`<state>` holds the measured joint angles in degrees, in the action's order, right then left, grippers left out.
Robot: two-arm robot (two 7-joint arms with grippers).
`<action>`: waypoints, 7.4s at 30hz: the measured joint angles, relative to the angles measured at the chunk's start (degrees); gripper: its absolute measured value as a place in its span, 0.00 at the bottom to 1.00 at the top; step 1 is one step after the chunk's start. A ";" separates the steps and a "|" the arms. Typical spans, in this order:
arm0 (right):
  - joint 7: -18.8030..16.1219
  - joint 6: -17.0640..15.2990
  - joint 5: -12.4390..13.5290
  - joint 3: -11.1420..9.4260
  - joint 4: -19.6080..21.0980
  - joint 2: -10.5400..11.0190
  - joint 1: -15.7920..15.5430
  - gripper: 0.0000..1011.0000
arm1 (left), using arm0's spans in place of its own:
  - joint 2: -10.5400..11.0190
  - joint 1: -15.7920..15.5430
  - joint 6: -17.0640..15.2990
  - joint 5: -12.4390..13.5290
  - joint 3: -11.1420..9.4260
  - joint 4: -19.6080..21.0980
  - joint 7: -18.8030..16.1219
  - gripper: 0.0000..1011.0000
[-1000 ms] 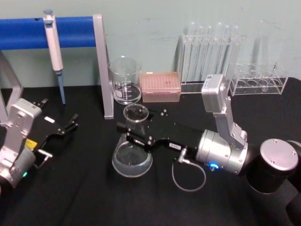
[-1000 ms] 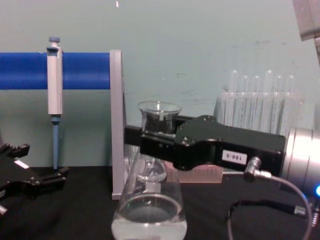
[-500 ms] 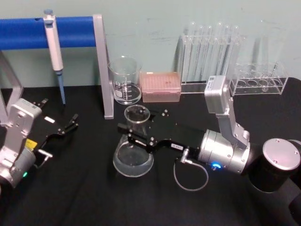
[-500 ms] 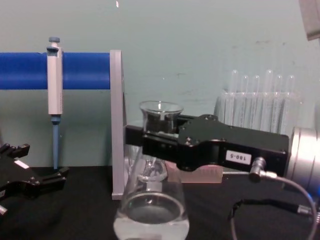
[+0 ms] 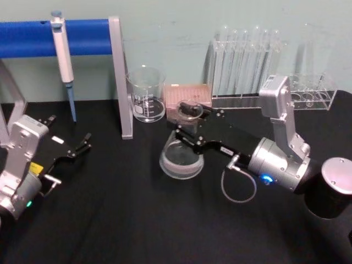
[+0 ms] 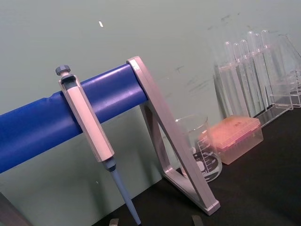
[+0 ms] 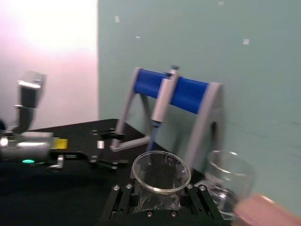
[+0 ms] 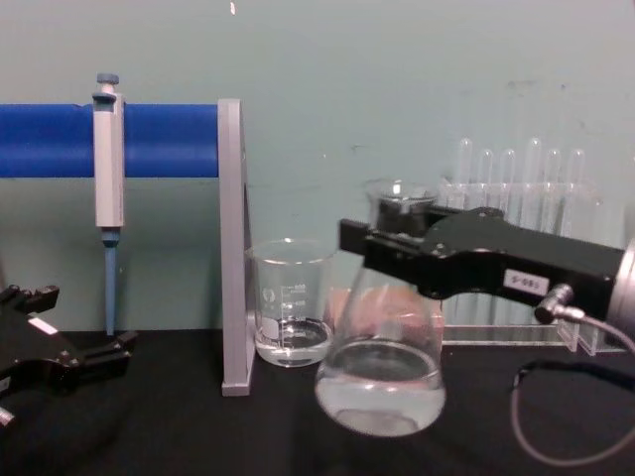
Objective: Grasp the erlenmeyer flask with one hand, shake it three times, then place it back.
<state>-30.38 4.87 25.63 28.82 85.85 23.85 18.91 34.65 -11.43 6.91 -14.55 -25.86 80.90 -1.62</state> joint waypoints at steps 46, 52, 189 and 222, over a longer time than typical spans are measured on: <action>9.99 -0.60 -8.85 -11.46 -3.76 -3.39 -1.90 0.45 | 0.00 0.00 0.00 0.00 0.00 0.00 0.00 0.99; 9.45 -0.75 -9.10 -11.52 -3.75 -4.03 -1.95 0.45 | 0.00 0.00 0.00 0.00 0.00 0.00 0.00 0.99; 5.46 -1.84 -8.41 -10.77 -2.65 -5.98 -1.65 0.45 | 0.00 0.00 0.00 0.00 0.00 0.00 0.00 0.99; 0.80 -0.59 -3.65 -3.46 -5.00 -5.46 0.90 0.45 | 0.00 0.00 0.00 0.00 0.00 0.00 0.00 0.99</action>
<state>-29.58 4.28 21.98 25.36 80.85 18.40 19.81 34.65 -11.43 6.91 -14.55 -25.86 80.90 -1.62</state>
